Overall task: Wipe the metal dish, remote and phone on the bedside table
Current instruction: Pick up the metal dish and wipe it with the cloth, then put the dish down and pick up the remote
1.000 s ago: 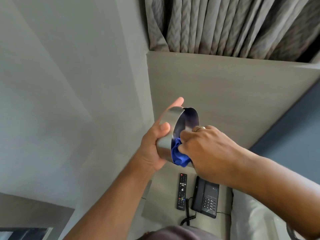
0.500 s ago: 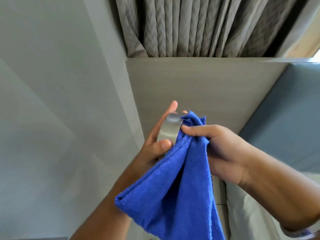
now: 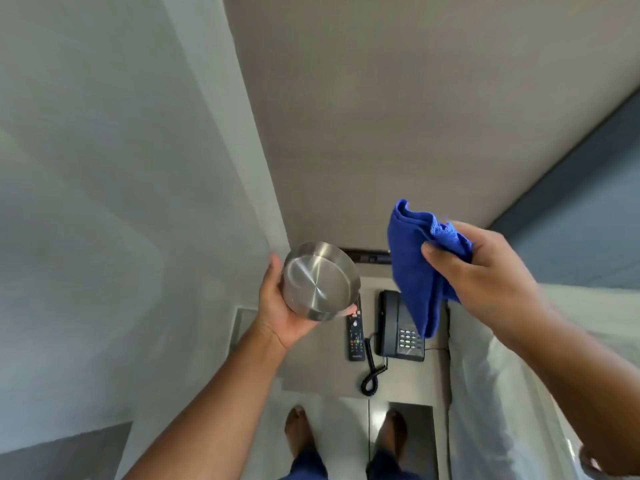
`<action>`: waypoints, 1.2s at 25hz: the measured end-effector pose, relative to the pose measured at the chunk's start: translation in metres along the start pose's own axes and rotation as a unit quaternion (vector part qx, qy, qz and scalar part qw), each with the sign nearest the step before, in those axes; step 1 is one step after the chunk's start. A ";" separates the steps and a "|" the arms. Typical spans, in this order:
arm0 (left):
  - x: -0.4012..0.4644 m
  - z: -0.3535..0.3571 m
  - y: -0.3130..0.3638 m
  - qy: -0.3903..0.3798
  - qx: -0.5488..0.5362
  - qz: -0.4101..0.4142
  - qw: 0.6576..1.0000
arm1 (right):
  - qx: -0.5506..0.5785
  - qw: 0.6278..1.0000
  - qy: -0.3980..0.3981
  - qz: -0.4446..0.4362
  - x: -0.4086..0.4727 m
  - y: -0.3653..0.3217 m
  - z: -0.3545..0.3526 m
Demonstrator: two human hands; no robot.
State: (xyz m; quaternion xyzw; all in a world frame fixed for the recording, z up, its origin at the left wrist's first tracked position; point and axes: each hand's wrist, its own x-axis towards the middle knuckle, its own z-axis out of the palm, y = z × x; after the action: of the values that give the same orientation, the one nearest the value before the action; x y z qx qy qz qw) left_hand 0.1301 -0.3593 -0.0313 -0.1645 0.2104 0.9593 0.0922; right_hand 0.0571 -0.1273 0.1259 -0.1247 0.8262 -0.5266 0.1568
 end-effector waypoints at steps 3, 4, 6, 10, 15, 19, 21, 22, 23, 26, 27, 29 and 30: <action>0.019 -0.072 -0.026 0.124 0.101 0.022 0.987 | -0.177 0.984 0.028 -0.020 0.016 0.070 0.007; 0.029 -0.098 -0.037 0.178 0.135 0.025 0.974 | -0.200 0.980 0.022 -0.005 0.020 0.098 0.012; 0.054 -0.153 -0.062 0.307 0.222 0.014 0.925 | -0.243 0.970 0.008 0.021 0.027 0.157 0.026; 0.106 -0.262 -0.115 0.415 0.442 -0.078 0.791 | -0.314 0.948 -0.029 0.043 0.046 0.272 0.059; 0.143 -0.345 -0.148 0.421 0.527 -0.029 0.738 | -0.337 0.941 -0.027 0.025 0.079 0.347 0.094; 0.152 -0.352 -0.150 0.429 0.605 -0.031 0.670 | -0.329 0.944 -0.016 0.016 0.087 0.365 0.093; 0.155 -0.340 -0.151 0.431 0.672 -0.054 0.601 | -0.325 0.946 -0.012 0.011 0.087 0.366 0.089; 0.156 -0.331 -0.153 0.441 0.713 -0.079 0.539 | -0.322 0.947 -0.008 0.010 0.088 0.366 0.086; 0.158 -0.321 -0.155 0.452 0.754 -0.094 0.467 | -0.318 0.948 -0.004 0.009 0.087 0.367 0.082; 0.189 -0.276 -0.164 0.376 0.870 -0.027 0.318 | -0.307 0.951 0.010 -0.012 0.082 0.367 0.068; 0.207 -0.261 -0.168 0.321 0.896 -0.018 0.307 | -0.305 0.952 0.013 -0.022 0.080 0.367 0.064; 0.251 -0.238 -0.178 0.256 0.912 -0.078 0.310 | -0.301 0.953 0.023 -0.036 0.072 0.369 0.055; 0.273 -0.232 -0.184 0.249 0.903 -0.139 0.321 | -0.301 0.952 0.029 -0.040 0.069 0.370 0.051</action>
State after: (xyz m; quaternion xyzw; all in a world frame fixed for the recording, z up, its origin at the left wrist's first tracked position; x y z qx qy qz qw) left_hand -0.0141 -0.2661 -0.3952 -0.2371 0.9341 0.0646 0.2589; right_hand -0.0014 -0.0416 -0.2389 -0.1834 0.9449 -0.2629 0.0666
